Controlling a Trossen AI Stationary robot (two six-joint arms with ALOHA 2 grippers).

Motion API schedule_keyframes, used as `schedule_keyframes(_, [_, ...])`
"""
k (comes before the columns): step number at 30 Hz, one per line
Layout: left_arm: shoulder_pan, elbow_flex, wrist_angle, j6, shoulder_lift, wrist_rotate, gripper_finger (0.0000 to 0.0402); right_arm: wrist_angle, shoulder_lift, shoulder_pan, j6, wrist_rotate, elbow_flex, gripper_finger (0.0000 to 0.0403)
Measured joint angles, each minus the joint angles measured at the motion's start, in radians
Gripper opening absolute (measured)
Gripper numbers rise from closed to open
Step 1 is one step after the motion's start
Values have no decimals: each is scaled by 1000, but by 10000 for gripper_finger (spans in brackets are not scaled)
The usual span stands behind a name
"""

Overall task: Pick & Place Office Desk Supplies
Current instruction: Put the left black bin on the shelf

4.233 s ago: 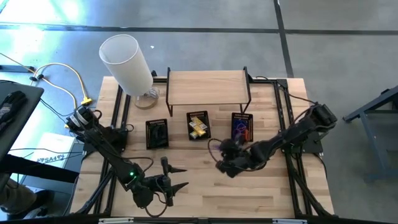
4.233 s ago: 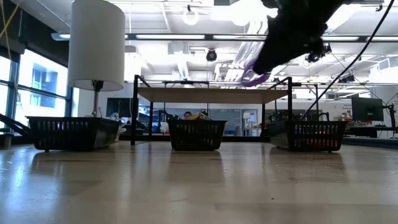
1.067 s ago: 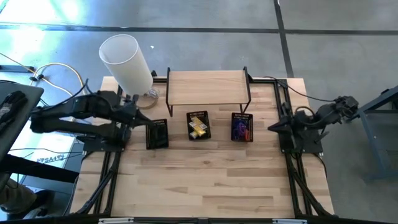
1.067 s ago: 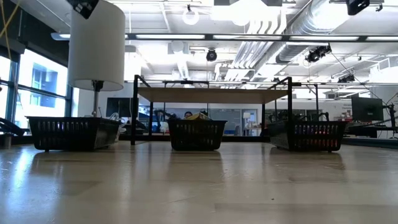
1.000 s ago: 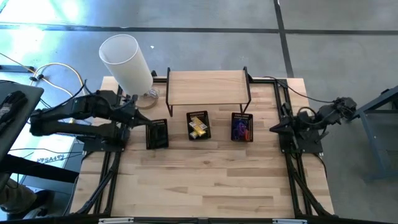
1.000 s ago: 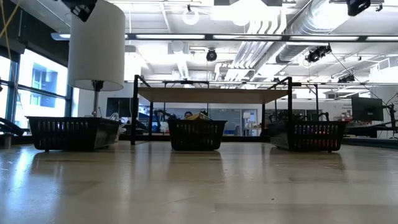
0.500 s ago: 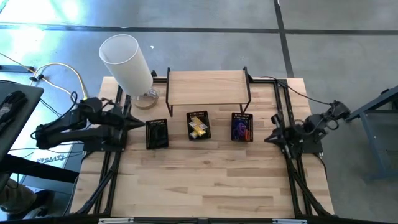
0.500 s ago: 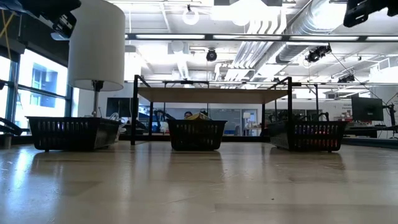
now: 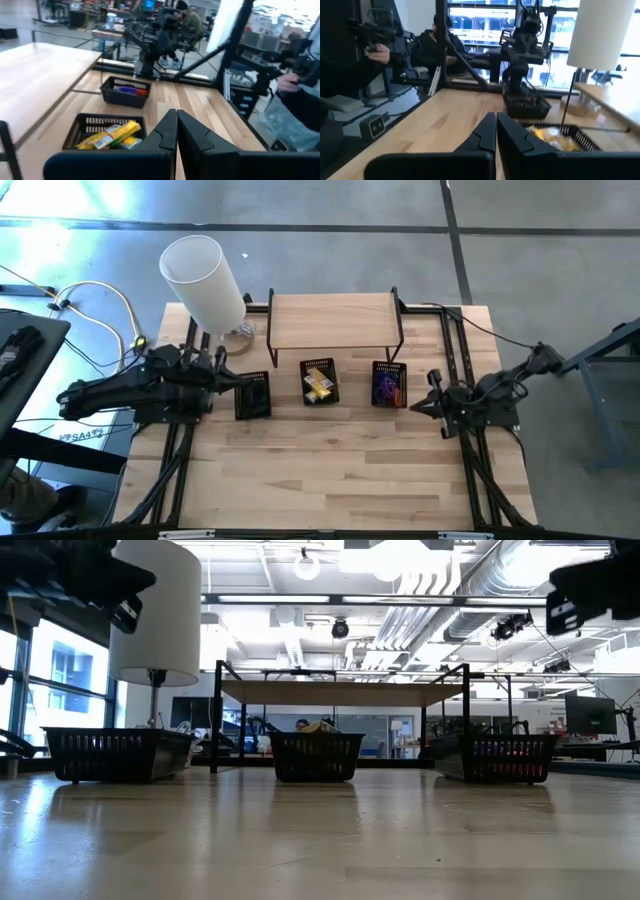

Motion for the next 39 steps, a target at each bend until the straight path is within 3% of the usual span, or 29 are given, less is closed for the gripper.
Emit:
schedule_keyframes(6, [0, -64, 63, 27, 0, 47, 0, 12, 0, -108, 75, -97, -53, 2])
schedule_keyframes(15, [0, -102, 61, 42, 0, 87, 0, -31, 0, -255, 143, -331, -62, 2])
schedule_keyframes(23, [0, -165, 95, 56, 0, 132, 0, -41, 2, -303, 94, -332, -62, 2])
schedule_keyframes(30, [0, -285, 312, 21, 0, 131, 0, -45, 3, -325, 41, -331, -62, 2])
schedule_keyframes(39, [0, -296, 354, 7, -8, -13, 0, -46, 3, -325, 19, -331, -63, 2])
